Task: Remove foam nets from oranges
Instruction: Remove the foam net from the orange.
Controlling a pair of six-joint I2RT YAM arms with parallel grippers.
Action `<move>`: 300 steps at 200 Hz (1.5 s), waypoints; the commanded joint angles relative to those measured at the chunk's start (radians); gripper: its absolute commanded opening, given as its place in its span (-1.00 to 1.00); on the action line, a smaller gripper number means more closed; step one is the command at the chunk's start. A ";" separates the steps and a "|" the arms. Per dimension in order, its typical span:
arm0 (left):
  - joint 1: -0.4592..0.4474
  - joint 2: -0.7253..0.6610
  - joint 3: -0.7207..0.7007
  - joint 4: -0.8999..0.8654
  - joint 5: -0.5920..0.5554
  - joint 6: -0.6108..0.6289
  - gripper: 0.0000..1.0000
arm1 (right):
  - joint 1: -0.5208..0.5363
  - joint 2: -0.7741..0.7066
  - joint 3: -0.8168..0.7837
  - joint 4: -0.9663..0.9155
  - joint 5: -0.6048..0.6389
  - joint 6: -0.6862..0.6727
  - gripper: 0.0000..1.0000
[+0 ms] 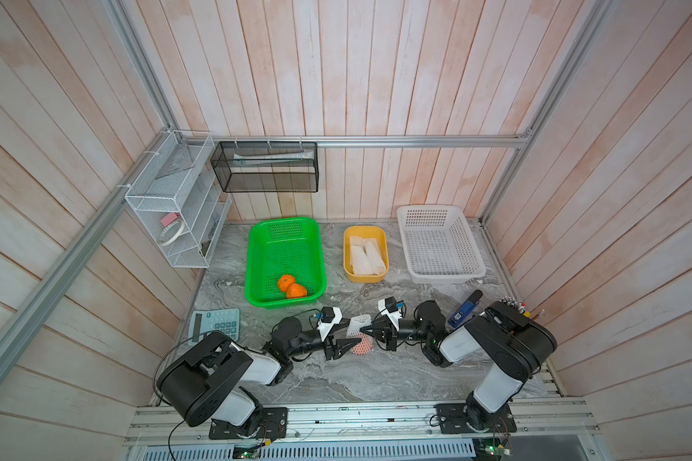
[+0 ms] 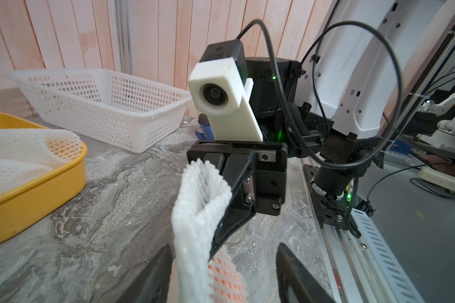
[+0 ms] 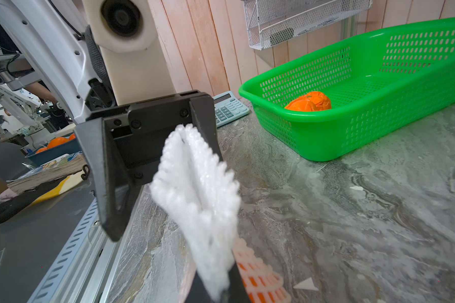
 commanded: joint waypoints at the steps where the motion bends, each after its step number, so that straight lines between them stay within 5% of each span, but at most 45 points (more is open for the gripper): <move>1: -0.005 -0.010 -0.041 0.029 -0.046 -0.045 0.41 | -0.003 0.000 0.017 -0.006 0.027 -0.022 -1.00; 34: -0.005 -0.024 -0.080 0.053 -0.084 -0.116 0.52 | -0.004 -0.011 -0.011 0.099 0.084 0.012 -1.00; 101: -0.007 -0.114 -0.091 -0.024 -0.120 -0.141 0.54 | -0.004 -0.099 0.013 -0.006 0.115 0.029 -1.00; 142: -0.008 -0.188 -0.084 -0.151 -0.186 -0.143 0.55 | -0.005 -0.148 0.144 -0.337 0.146 0.053 -1.00; 213: -0.038 -0.522 -0.012 -0.604 -0.315 -0.083 0.69 | -0.061 -0.278 0.417 -0.920 0.286 0.100 -1.00; 300: -0.082 -0.684 0.051 -0.858 -0.402 -0.063 0.70 | -0.232 0.003 0.962 -1.429 0.260 0.111 -1.00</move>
